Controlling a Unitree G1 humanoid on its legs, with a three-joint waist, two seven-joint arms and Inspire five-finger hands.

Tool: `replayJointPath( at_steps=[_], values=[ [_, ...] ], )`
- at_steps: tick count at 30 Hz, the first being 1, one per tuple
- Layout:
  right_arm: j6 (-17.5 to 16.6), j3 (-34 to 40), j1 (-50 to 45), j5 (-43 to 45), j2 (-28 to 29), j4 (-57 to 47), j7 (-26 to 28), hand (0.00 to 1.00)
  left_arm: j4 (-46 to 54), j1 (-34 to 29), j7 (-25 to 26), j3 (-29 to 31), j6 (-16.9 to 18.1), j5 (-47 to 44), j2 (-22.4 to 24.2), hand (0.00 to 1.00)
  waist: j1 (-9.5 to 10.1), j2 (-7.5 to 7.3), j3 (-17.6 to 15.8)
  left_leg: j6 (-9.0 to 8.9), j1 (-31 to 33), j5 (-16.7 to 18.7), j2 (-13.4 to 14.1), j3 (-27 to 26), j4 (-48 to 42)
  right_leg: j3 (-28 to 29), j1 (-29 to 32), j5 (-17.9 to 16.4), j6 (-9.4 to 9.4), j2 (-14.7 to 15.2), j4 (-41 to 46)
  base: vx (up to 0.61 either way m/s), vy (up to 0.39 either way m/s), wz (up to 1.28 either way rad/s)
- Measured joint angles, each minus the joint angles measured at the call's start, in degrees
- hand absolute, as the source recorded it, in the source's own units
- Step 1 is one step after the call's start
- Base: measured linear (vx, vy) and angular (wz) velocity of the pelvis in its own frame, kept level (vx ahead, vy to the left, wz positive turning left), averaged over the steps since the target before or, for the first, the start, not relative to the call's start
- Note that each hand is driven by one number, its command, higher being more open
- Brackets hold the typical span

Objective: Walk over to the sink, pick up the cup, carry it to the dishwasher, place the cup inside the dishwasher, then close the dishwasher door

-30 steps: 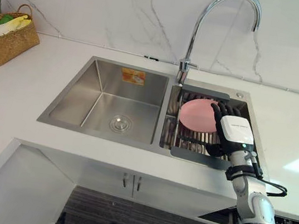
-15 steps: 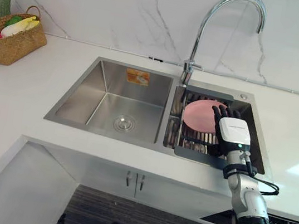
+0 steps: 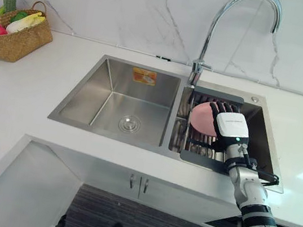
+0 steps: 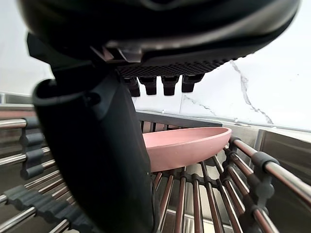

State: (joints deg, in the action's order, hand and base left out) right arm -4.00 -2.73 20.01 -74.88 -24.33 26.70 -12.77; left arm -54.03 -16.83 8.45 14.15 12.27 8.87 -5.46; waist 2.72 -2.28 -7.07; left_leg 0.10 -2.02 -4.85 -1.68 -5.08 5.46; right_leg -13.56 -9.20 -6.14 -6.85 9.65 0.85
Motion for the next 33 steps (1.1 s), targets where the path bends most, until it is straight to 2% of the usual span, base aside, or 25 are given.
replayJointPath(
  at_steps=[4, 8, 11, 22, 33],
  values=[
    [-0.4, -0.6, 1.6, -0.7, -0.6, 2.1, -0.3, 0.00, 0.0, -0.1, 0.0, -0.1, 0.0, -0.2, 0.0, 1.00, 0.25, -0.04, 0.0, 0.02, 0.0, 0.0, -0.3, 0.5, 0.0, -0.7, -0.3, -0.3, -0.09, 0.2, 0.0, 0.00, -0.013, 0.09],
    [-0.5, -1.9, 3.8, -0.7, -1.9, 5.2, -2.1, 0.00, 0.0, -0.1, 0.0, -0.6, 0.0, -0.9, 0.0, 1.00, 1.33, -0.23, -0.1, 0.27, 0.0, -0.1, -0.7, 0.8, 0.0, -1.1, -0.7, -0.5, -0.26, 0.5, 0.0, 0.03, -0.016, 0.06],
    [-0.1, -2.3, 5.0, -0.8, -2.0, 6.6, -6.9, 0.00, 0.0, -0.1, 0.0, -0.9, 0.1, -1.0, -0.1, 1.00, 1.37, -0.27, -0.1, 0.28, 0.1, -0.1, -0.7, 1.1, 0.0, -1.6, -0.9, -0.5, -0.29, 0.5, 0.0, 0.03, -0.029, 0.07],
    [-0.3, -2.0, 5.7, 0.8, -2.0, 8.2, -12.1, 0.00, 0.2, -0.3, 0.0, -2.2, 0.2, -2.3, -0.6, 1.00, 0.98, -0.15, -0.2, 0.06, -0.3, 0.0, -0.4, 1.5, 0.0, -1.9, -1.1, -0.1, -0.43, 0.3, 0.5, -0.02, -0.024, 0.02],
    [-2.7, 4.2, -1.0, 10.7, -2.0, -8.4, -11.9, 0.00, 2.5, -1.5, 0.3, -3.3, -0.1, -2.2, -0.7, 1.00, -0.57, 0.67, -0.5, -0.20, -0.4, 0.4, 0.7, 1.3, 0.0, -1.0, -0.7, 1.1, -0.13, -0.5, 1.3, -0.01, -0.008, -0.01]
  ],
)
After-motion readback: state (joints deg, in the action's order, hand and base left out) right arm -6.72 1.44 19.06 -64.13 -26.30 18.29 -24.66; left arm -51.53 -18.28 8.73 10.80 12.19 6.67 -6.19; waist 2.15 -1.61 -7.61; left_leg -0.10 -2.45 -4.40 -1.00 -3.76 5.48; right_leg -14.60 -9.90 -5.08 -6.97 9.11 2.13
